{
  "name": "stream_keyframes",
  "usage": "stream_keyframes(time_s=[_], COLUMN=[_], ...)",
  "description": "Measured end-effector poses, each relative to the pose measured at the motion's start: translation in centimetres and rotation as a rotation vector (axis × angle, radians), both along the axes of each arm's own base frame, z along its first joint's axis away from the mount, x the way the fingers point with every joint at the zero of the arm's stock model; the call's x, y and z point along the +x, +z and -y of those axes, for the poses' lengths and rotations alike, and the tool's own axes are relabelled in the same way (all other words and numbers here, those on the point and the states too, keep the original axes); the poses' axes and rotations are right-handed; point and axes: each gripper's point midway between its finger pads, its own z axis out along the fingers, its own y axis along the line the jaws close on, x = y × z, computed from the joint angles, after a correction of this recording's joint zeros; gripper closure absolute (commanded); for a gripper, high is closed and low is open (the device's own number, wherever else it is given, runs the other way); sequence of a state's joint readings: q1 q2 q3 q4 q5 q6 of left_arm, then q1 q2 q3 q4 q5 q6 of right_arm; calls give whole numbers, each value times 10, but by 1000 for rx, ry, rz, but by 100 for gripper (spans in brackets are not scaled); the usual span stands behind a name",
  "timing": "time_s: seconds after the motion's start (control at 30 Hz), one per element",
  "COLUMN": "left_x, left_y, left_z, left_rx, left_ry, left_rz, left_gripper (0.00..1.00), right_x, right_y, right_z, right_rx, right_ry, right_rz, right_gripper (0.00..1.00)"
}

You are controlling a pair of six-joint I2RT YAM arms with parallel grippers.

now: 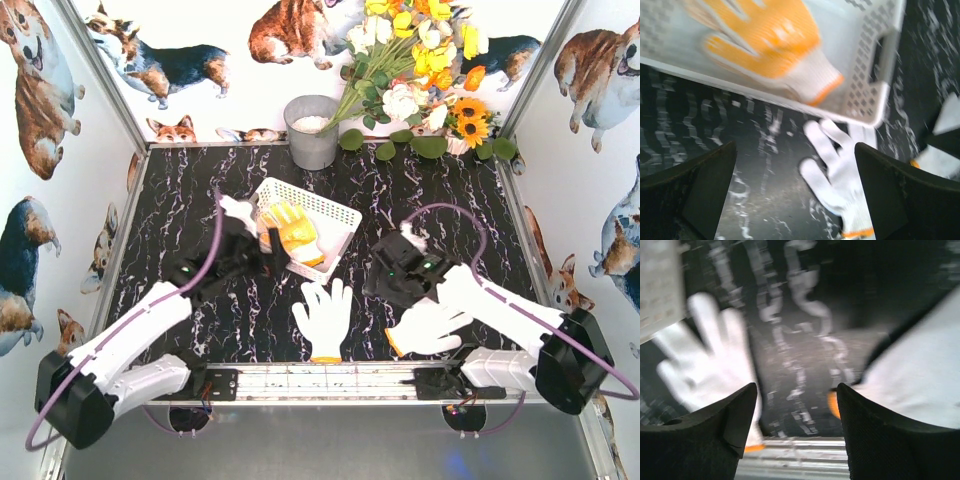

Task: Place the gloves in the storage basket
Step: Adjust the glove at the center of the board, then turn over the glove at the center of the board.

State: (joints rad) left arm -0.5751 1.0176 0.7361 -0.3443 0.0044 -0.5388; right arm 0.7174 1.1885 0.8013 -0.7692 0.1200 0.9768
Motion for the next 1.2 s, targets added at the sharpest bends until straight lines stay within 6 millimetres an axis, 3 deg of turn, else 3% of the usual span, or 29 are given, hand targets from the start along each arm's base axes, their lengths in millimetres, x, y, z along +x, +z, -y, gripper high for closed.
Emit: stream_keyframes(time_s=[0.17,0.3,0.4,0.8,0.87,0.97,1.0,1.2], left_x=[35,48,49,47,47,47,47,47], left_y=[20,18,14,8,7,5,4,7], left_z=[-74,-135,-158,-167,-167,-167,-167,-163], left_rx=[106,185,227,271,271,277,278,267], left_ry=[178,303,336,314,310,305,304,286], left_rz=[50,33,20,17,16,10,8,22], left_gripper=[1,1,1,0,0,0,0,0], right_x=[-6,-9,-11,-10,-13,-13,-14,-15], right_y=[-10,-15,-23,-61,-67,-70,-70,-62], right_z=[64,97,108,91,87,82,81,76], right_rx=[-199,-287,-324,-298,-290,-275,-272,-236], right_ry=[-174,-304,-348,-328,-320,-304,-294,-269], right_rz=[-57,-91,-118,-205,-232,-250,-256,-267], right_gripper=[32,35,41,53,60,96,100,100])
